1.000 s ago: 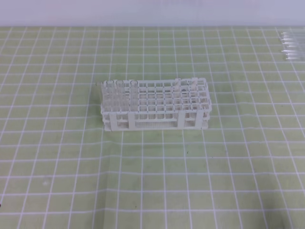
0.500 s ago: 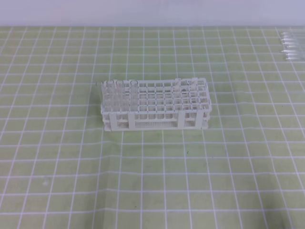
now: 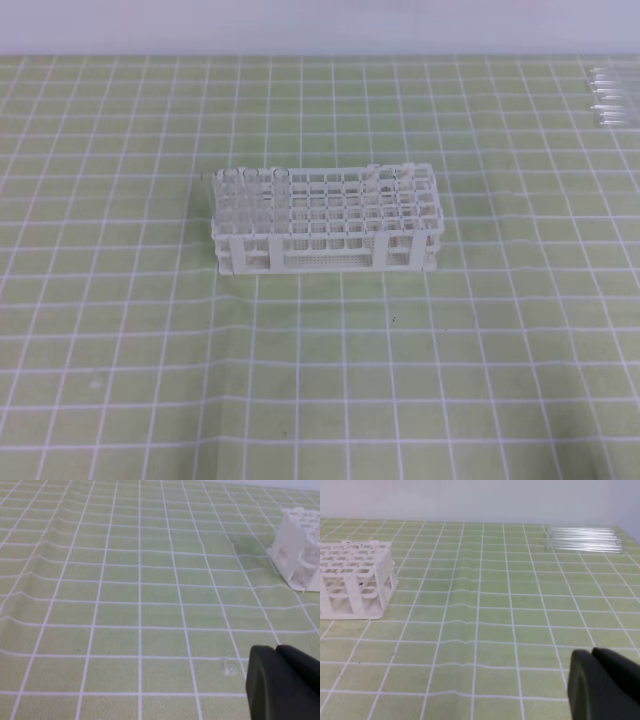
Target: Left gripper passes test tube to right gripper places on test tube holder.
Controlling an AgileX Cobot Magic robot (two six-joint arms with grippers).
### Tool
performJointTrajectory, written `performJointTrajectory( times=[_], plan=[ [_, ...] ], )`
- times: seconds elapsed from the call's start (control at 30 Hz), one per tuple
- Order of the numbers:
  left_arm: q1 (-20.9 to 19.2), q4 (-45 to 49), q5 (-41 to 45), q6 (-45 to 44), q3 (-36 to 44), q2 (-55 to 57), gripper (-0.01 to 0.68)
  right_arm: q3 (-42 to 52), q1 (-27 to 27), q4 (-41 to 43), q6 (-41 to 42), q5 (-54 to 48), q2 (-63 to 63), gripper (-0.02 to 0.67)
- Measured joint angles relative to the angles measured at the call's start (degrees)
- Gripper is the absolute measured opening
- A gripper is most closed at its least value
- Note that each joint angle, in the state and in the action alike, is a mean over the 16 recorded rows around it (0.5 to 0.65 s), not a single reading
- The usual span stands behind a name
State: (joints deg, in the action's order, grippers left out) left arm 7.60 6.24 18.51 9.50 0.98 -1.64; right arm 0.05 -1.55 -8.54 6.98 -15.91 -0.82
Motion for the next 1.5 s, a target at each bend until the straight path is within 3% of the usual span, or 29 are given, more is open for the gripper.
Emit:
performJointTrajectory(
  times=[1.5],
  plan=[
    [0.0,-0.1,0.7,-0.1,-0.5,0.8,-0.003,0.0,0.0,0.0,0.0,0.0,0.2,-0.016]
  ],
)
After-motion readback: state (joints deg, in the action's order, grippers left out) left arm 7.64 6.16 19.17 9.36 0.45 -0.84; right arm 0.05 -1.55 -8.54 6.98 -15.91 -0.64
